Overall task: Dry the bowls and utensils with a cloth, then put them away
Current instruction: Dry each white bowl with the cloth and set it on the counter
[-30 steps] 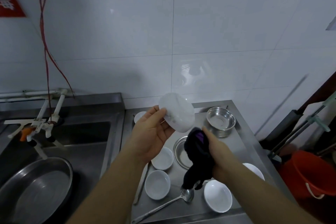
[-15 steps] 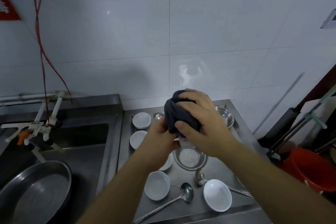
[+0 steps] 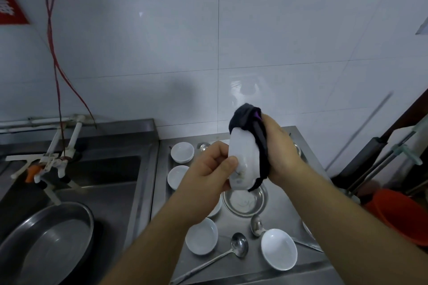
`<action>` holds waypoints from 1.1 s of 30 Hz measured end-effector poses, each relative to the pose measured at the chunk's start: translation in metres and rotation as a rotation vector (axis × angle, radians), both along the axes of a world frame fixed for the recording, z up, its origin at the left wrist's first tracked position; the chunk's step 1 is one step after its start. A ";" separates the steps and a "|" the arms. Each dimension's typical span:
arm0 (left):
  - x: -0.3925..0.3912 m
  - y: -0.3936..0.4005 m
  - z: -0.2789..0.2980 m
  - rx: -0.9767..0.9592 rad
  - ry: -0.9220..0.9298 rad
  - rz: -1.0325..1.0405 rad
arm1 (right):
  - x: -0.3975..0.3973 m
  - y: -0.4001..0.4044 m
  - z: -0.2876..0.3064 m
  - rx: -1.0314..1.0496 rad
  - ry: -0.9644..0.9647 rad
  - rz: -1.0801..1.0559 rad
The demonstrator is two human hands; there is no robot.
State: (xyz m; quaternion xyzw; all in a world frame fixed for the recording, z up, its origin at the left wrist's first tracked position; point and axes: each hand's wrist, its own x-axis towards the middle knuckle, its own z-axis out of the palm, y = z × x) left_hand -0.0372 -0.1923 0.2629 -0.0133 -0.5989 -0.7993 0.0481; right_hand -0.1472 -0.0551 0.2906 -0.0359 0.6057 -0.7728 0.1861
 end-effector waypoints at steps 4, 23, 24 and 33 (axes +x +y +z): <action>-0.003 0.001 0.000 0.021 0.027 0.023 | 0.010 0.004 -0.018 -0.195 -0.297 0.092; -0.021 -0.011 0.014 0.331 -0.099 -0.005 | -0.001 0.004 -0.008 -0.210 -0.267 -0.108; -0.019 -0.008 0.013 0.332 -0.071 -0.005 | 0.001 0.003 -0.009 -0.216 -0.288 -0.122; -0.016 0.011 0.003 -0.011 0.020 0.066 | 0.017 -0.002 -0.015 -0.332 -0.511 -0.149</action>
